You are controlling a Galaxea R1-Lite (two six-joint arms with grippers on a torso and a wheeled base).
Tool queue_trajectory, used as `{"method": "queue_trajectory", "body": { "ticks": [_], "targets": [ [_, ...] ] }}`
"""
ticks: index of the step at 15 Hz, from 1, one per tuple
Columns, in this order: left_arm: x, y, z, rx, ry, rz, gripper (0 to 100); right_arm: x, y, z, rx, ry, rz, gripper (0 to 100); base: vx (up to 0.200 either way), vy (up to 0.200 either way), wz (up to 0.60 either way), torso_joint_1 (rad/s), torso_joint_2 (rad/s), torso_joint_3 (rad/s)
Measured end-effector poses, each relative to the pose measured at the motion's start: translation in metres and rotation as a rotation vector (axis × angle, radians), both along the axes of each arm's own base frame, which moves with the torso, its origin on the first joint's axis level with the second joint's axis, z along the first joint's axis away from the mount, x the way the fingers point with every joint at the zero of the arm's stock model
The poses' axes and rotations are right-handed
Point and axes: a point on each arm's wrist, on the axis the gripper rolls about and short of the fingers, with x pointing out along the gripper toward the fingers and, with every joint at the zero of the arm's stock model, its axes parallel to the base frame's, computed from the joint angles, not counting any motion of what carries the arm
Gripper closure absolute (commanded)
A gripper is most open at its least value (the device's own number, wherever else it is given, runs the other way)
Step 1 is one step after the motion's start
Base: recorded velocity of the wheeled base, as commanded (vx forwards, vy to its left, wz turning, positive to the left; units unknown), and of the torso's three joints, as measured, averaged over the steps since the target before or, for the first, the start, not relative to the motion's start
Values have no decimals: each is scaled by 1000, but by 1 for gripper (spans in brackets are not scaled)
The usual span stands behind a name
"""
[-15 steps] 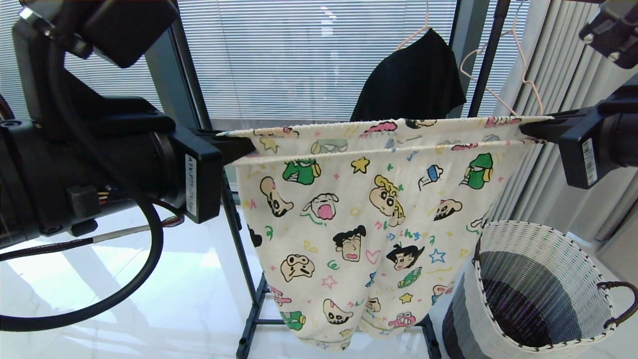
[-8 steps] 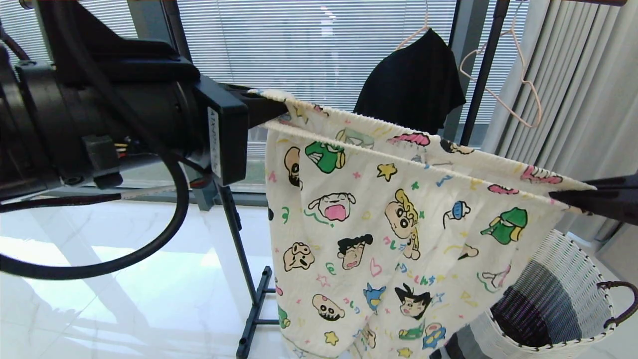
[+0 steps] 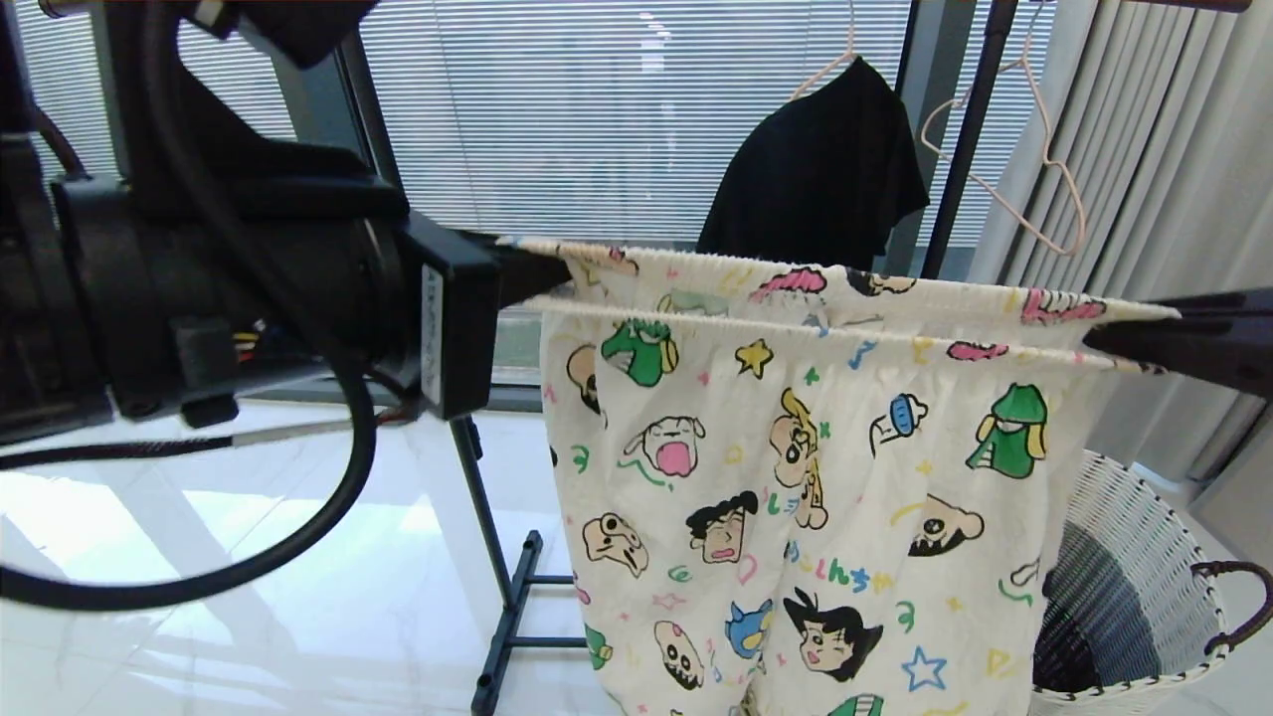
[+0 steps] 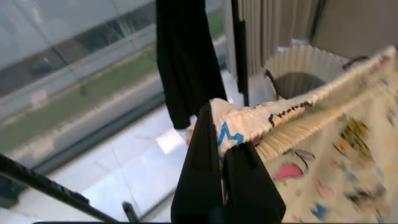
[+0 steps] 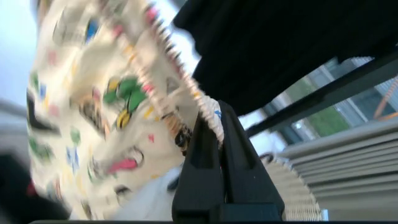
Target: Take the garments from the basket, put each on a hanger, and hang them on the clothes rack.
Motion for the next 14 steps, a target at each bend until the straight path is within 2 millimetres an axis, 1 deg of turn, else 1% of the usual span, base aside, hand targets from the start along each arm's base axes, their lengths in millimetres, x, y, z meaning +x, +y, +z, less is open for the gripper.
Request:
{"method": "queue_trajectory", "body": {
  "ticks": [2, 4, 6, 8, 9, 12, 14],
  "targets": [
    [-21, 8, -8, 56, 128, -22, 100, 12, 10, 13, 37, -32, -15, 100, 0, 0, 0, 0, 0, 0],
    [-38, 14, -8, 63, 170, -31, 100, 21, 19, 20, 47, -41, -20, 100, 0, 0, 0, 0, 0, 0],
    [-43, 18, -5, 60, 148, 0, 100, 26, 23, 19, 38, -33, -21, 100, 0, 0, 0, 0, 0, 0],
    [-44, 18, -6, 66, 137, 40, 100, 28, 25, 17, 27, -24, -22, 100, 0, 0, 0, 0, 0, 0],
    [-43, 18, -6, 69, 132, 58, 100, 28, 25, 15, 13, -12, -22, 0, 0, 0, 0, 0, 0, 0],
    [-38, 15, -9, 95, 119, 135, 100, 22, 21, 8, -32, 26, -17, 0, 0, 0, 0, 0, 0, 0],
    [-36, 14, -13, 113, 122, 152, 100, 17, 15, 6, -32, 31, -15, 0, 0, 0, 0, 0, 0, 0]
  ]
}}
